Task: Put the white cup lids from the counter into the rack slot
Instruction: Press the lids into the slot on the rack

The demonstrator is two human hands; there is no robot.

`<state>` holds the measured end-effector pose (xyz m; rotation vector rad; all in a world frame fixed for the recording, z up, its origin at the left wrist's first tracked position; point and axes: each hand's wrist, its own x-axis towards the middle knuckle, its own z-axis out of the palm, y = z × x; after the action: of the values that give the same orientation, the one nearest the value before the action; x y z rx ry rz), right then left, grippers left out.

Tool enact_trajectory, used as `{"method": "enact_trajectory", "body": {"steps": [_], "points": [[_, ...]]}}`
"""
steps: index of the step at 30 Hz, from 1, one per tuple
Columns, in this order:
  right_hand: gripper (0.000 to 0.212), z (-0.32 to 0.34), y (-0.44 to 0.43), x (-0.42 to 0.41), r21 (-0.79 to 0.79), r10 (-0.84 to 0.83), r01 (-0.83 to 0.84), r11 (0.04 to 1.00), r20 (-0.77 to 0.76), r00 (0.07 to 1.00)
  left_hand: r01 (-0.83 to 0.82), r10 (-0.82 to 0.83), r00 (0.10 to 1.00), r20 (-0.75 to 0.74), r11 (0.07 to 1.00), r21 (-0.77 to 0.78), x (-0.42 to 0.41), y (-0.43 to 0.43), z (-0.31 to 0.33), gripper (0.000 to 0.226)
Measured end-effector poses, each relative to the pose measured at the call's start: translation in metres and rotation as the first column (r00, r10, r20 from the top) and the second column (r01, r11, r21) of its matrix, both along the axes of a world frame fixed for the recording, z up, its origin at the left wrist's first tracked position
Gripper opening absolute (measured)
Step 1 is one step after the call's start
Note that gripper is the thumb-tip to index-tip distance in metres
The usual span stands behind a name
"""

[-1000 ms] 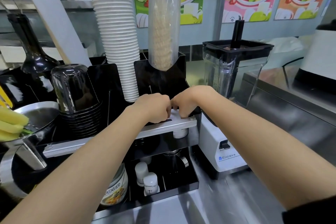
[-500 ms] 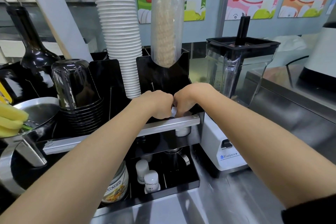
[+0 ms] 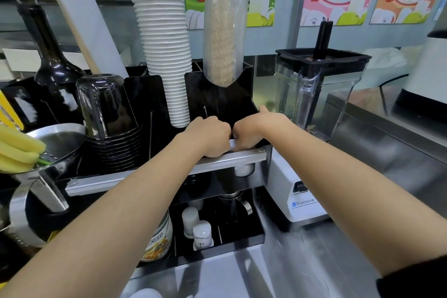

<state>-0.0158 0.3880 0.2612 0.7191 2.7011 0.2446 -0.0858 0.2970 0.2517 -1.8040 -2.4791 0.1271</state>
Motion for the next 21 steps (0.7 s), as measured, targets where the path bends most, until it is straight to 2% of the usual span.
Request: {"method": "enact_trajectory", "body": {"steps": [3,6,9,11,14,16,18,19,21], "points": [[0.053,0.007,0.0,0.011,-0.046,0.001,-0.008,0.999,-0.142,0.99,0.065,-0.063,0.997,-0.034,0.997,0.049,-0.002,-0.005,0.001,0.03],[0.066,0.02,-0.004,0.034,-0.036,0.013,-0.032,0.999,-0.441,0.897,0.099,-0.089,0.995,-0.049,0.957,0.274,-0.006,-0.018,0.007,0.03],[0.061,0.022,-0.017,0.057,-0.022,0.064,-0.111,0.994,-0.697,0.714,0.054,-0.103,0.993,0.05,0.806,0.59,-0.002,-0.044,0.012,0.031],[0.055,0.013,-0.033,0.072,-0.038,0.07,-0.185,0.982,-0.837,0.543,0.018,-0.114,0.99,0.08,0.675,0.737,0.006,-0.069,0.009,0.031],[0.046,-0.014,-0.065,0.086,-0.015,0.072,-0.273,0.962,-0.949,0.306,-0.024,-0.13,0.985,0.115,0.554,0.832,0.02,-0.109,-0.008,0.033],[0.044,-0.039,-0.086,0.089,-0.005,0.067,-0.326,0.945,-0.976,0.207,-0.055,-0.108,0.986,0.128,0.513,0.857,0.028,-0.132,-0.028,0.034],[0.043,-0.069,-0.106,0.089,-0.041,0.025,-0.358,0.933,-0.984,0.178,-0.091,-0.094,0.983,0.157,0.491,0.866,0.038,-0.152,-0.053,0.034],[0.043,-0.086,-0.114,0.09,-0.067,0.007,-0.361,0.93,-0.98,0.2,-0.107,-0.094,0.98,0.174,0.492,0.864,0.043,-0.16,-0.067,0.034],[0.047,-0.123,-0.128,0.091,-0.143,-0.024,-0.356,0.924,-0.947,0.319,-0.151,-0.083,0.97,0.228,0.528,0.836,0.05,-0.174,-0.098,0.034]]}}
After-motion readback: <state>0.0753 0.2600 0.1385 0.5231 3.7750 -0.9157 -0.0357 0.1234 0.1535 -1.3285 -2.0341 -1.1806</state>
